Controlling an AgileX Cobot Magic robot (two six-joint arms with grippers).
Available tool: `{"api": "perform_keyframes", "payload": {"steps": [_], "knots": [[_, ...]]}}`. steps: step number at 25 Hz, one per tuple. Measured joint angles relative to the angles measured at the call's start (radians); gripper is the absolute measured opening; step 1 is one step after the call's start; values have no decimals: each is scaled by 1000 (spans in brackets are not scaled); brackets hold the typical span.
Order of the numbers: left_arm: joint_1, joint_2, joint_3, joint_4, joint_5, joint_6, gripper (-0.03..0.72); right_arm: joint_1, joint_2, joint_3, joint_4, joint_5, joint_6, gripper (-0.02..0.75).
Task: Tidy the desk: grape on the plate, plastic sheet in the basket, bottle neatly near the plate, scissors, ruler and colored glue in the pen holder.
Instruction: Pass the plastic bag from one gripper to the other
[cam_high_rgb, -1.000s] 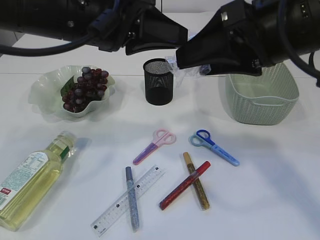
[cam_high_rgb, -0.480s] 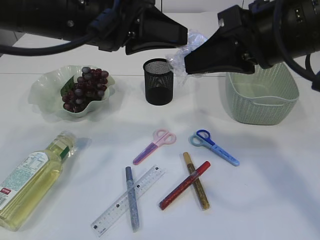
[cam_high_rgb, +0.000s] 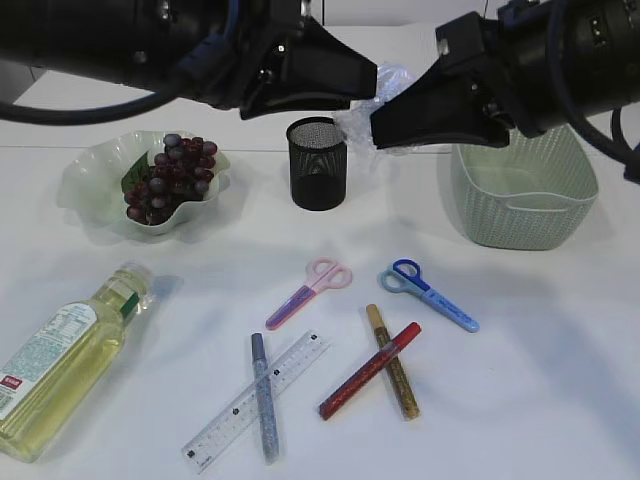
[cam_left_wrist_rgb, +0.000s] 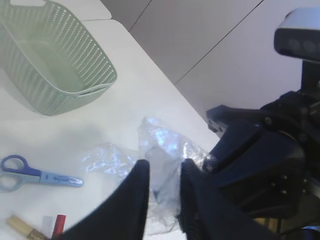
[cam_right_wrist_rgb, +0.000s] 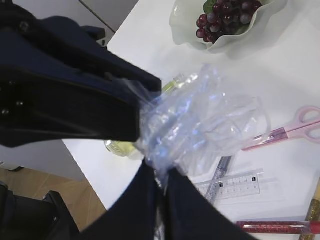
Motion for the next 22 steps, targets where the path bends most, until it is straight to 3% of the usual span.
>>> {"api": "perform_keyframes", "payload": {"steps": [4, 7, 11, 15, 22], "knots": [[0, 0, 0, 85, -13, 0, 473, 0, 0, 0, 2, -2, 0, 15], [0, 0, 0, 187, -11, 0, 554, 0, 0, 0, 2, -2, 0, 15], [0, 0, 0, 345, 10, -61, 559, 0, 0, 0, 2, -7, 0, 15], [0, 0, 0, 573, 24, -228, 547, 0, 0, 0, 2, -39, 23, 15], [49, 0, 0, 1018, 135, -572, 424, 0, 0, 0, -79, -125, 88, 15]]}}
